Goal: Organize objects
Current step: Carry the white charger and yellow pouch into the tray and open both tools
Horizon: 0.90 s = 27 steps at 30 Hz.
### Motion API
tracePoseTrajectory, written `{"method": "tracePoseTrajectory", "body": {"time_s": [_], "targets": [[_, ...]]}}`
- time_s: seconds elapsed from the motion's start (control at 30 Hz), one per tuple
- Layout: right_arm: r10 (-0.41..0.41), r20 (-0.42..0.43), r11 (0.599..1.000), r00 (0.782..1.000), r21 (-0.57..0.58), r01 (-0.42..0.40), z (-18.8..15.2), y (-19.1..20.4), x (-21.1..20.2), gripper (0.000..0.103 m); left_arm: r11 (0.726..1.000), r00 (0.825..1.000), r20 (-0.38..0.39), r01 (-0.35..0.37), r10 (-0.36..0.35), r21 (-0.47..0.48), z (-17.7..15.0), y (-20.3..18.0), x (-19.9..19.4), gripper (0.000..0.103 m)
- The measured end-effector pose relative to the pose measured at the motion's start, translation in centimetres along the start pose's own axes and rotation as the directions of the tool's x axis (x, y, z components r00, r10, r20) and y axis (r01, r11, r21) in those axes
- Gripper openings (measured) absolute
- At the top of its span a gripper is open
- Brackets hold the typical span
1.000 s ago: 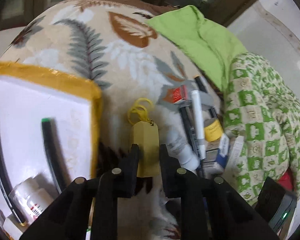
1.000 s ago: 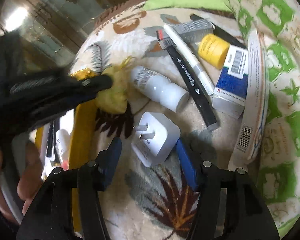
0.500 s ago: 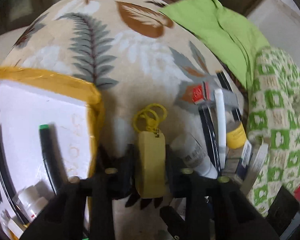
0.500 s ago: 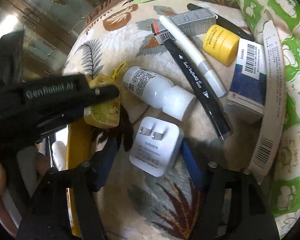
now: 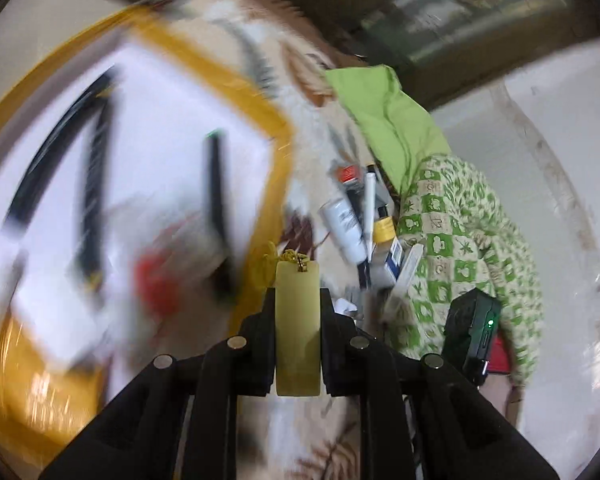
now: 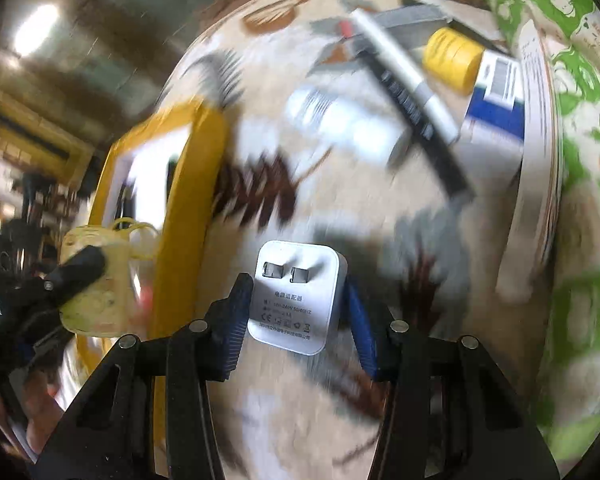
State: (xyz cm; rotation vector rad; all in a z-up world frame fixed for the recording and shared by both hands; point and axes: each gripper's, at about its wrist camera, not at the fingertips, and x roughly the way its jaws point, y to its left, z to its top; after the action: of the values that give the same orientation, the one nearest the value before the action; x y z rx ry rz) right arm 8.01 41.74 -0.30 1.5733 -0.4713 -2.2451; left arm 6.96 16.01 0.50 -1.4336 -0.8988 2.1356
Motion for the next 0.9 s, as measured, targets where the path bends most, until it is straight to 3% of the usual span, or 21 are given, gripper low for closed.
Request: {"method": "tracePoseTrajectory", "body": {"time_s": [0.03, 0.13, 0.2, 0.3, 0.4, 0.53, 0.73, 0.83, 0.9], "targets": [[0.033, -0.006, 0.999, 0.999, 0.019, -0.033, -0.9, 0.0, -0.5, 0.046, 1.0, 1.0, 0.004, 0.017, -0.017, -0.021, -0.6, 0.7, -1.0, 0.016], [0.096, 0.024, 0.995, 0.995, -0.03, -0.095, -2.3, 1.6, -2.4, 0.046, 0.998, 0.996, 0.067, -0.062, 0.062, 0.007, -1.0, 2.0, -4.0, 0.016], [0.111, 0.028, 0.992, 0.993, -0.056, -0.109, -2.5, 3.1, -2.9, 0.046, 0.998, 0.994, 0.088, -0.068, 0.069, -0.016, -0.2, 3.0, -5.8, 0.016], [0.131, 0.033, 0.986, 0.991, -0.112, -0.126, -2.2, 6.0, -2.8, 0.046, 0.984, 0.972, 0.15, -0.18, 0.178, 0.001, 0.4, 4.4, -7.8, 0.016], [0.154, -0.005, 0.976, 0.988, -0.152, -0.153, -2.3, 8.9, -1.4, 0.046, 0.988, 0.976, 0.151, -0.152, 0.156, -0.04, 0.6, 6.7, -8.5, 0.016], [0.137, -0.049, 0.965, 0.989, -0.22, -0.144, -2.8, 12.4, 0.6, 0.046, 0.989, 0.981, 0.128, -0.138, 0.144, -0.056, 1.9, 8.3, -8.3, 0.016], [0.041, -0.071, 0.952, 0.997, -0.299, -0.061, -2.6, 15.8, 3.3, 0.046, 0.981, 0.977, 0.085, -0.195, 0.195, -0.008, 3.7, 9.4, -6.1, 0.016], [0.027, -0.075, 0.951, 0.997, -0.306, -0.049, -2.4, 16.4, 4.2, 0.046, 0.99, 0.985, 0.102, -0.138, 0.139, -0.018, 3.3, 10.2, -5.9, 0.016], [0.01, -0.069, 0.948, 0.998, -0.316, -0.032, -2.2, 16.7, 4.7, 0.046, 0.987, 0.979, 0.123, -0.162, 0.16, 0.004, 3.0, 9.8, -6.0, 0.016]]}}
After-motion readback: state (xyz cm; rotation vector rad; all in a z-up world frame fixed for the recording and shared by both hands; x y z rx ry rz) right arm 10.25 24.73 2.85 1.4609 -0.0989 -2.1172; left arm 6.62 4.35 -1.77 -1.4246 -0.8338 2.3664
